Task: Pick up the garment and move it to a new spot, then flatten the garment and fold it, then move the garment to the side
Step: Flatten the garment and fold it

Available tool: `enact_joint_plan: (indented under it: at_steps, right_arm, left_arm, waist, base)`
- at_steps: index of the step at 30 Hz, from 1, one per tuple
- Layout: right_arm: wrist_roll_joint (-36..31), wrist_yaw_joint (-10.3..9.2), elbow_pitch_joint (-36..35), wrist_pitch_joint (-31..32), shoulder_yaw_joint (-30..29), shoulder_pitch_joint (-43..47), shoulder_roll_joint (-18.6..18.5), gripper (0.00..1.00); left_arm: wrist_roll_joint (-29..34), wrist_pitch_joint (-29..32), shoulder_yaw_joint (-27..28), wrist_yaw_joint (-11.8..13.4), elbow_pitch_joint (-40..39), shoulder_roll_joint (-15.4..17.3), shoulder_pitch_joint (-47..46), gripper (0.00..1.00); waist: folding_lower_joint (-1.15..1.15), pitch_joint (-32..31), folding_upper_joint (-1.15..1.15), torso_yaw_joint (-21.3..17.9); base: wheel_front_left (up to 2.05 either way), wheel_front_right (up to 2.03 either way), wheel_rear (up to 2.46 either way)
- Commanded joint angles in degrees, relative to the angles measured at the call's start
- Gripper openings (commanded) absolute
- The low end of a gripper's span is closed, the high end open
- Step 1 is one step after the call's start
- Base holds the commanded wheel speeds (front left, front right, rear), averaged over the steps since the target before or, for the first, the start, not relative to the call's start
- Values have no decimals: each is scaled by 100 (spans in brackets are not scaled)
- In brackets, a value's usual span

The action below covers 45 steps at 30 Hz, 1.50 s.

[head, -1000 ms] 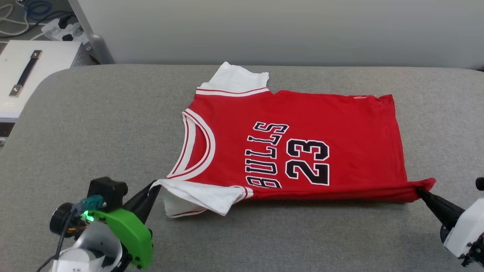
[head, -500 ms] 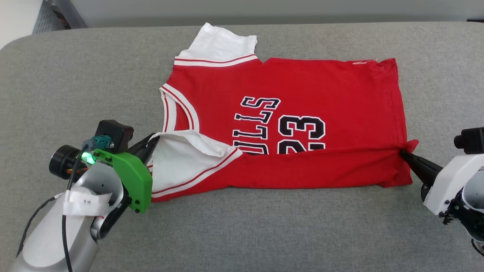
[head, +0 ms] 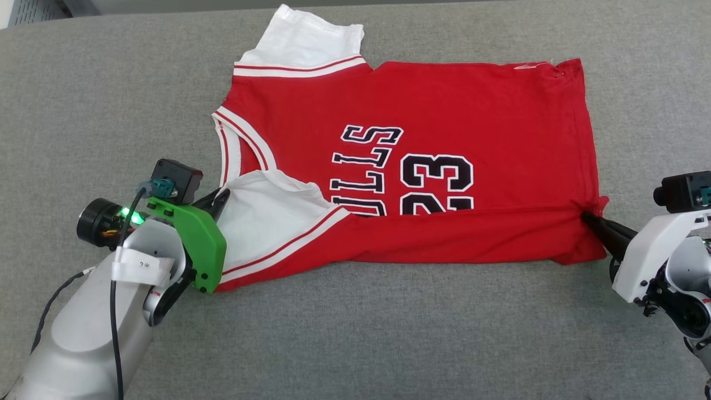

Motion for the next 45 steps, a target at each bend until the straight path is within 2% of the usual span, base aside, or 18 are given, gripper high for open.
enact_joint_plan:
  at_steps: [1,2,3,10,17,18,23,27,32,34,40,43,45]
  right_arm:
    - [-12,-6,64,-81,16,-119,53,0]
    - [-14,-6,106,-126,8,-138,71,1]
    - [-36,-6,149,-177,19,-156,83,100]
    - [79,-6,224,-351,148,-109,61,100]
    - [131,-6,14,-526,35,209,-53,100]
    - [-25,-6,-154,-500,8,422,-36,100]
    - [-430,-6,-381,-213,-247,745,54,100]
    - [-783,-6,-674,291,-770,1023,308,100]
    - [-1448,-6,-1163,1440,-1711,1496,782,100]
    - [-1769,-6,-1451,1951,-2078,1677,1034,100]
    - [-2611,-6,-2460,3240,-2916,2065,1855,100]
    - [-2886,-6,-2900,3641,-3112,2141,2132,100]
    - [-2984,-6,-3139,3810,-3193,2150,2281,100]
  left_arm:
    - [-19,-86,-44,-13,109,-48,-155,0]
    - [-19,-129,-76,-13,181,-72,-190,44]
    - [-43,-167,-98,-14,286,-111,-224,100]
    - [-262,-725,59,38,773,-415,-271,100]
    - [-893,-967,457,188,757,-742,119,100]
    - [-1075,-965,601,431,469,-768,486,100]
    - [-1309,-909,795,925,-268,-758,1271,100]
    - [-1227,-615,744,1358,-936,-564,1804,100]
    - [-1142,187,559,1866,-1759,-291,2210,100]
    - [-1147,603,464,1998,-2029,-163,2291,100]
    - [-1012,1300,391,2480,-2445,111,2323,100]
    - [-948,1484,402,2722,-2656,131,2273,100]
    - [-926,1533,407,2757,-2677,165,2233,100]
  waist:
    - [-1,14,0,36]
    - [-1,9,0,51]
    - [-1,-4,0,69]
    - [-1,-312,0,185]
    - [-1,-811,0,294]
    - [-1,-983,0,284]
    - [-1,-1101,0,230]
    - [-1,-1113,0,176]
    - [-1,-1049,0,154]
    - [-1,-1000,0,144]
    - [-1,-791,0,84]
    - [-1,-642,0,42]
    - [-1,-546,0,18]
  base:
    - [0,0,0]
    - [0,0,0]
    - [0,0,0]
    - [0,0,0]
    - [0,0,0]
    - [0,0,0]
    - [0,0,0]
    - [0,0,0]
    - [0,0,0]
    - [0,0,0]
    - [0,0,0]
    - [0,0,0]
    - [0,0,0]
